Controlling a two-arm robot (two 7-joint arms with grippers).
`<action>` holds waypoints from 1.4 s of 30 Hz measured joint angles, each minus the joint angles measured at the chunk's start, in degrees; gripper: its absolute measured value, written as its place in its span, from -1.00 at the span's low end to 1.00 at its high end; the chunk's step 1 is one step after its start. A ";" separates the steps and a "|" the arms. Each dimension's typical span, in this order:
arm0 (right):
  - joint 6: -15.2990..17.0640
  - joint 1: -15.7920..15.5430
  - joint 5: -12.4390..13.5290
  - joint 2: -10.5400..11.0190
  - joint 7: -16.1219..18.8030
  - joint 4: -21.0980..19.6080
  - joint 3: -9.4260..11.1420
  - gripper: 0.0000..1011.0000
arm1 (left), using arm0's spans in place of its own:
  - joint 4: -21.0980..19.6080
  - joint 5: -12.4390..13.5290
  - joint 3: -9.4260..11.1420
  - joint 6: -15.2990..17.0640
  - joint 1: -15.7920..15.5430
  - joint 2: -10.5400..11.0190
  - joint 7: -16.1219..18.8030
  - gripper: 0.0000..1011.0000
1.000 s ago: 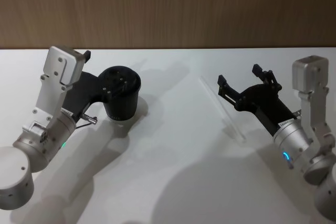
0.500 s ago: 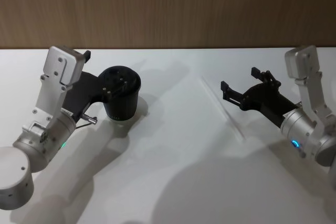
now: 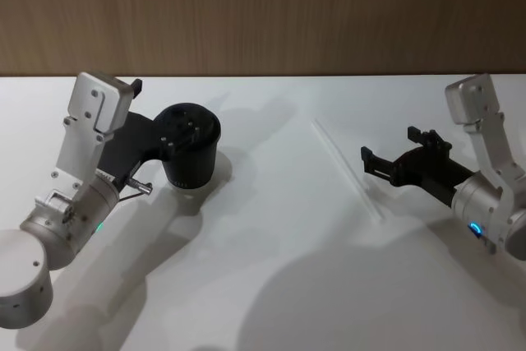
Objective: Pick up the straw with one hand, pass it to the other hand, and insert it into the cup.
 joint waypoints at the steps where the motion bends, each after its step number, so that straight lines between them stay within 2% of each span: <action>1: 0.89 -0.27 -0.04 0.03 -0.24 -0.35 0.11 0.98 | 0.00 0.00 0.00 0.00 0.00 0.00 0.00 0.98; 11: 5.47 -2.59 -0.35 -0.21 -1.96 -3.07 0.72 0.98 | 0.00 0.00 0.00 0.00 0.00 0.00 0.00 0.98; 18: 7.44 -3.75 -0.60 -0.78 -2.75 -4.58 0.75 0.98 | 0.00 0.00 0.00 0.00 0.00 0.00 0.00 0.98; 42: 9.92 -5.26 -1.78 -2.50 -3.46 -7.15 0.16 0.98 | 0.00 0.00 0.00 0.00 0.00 0.00 0.00 0.98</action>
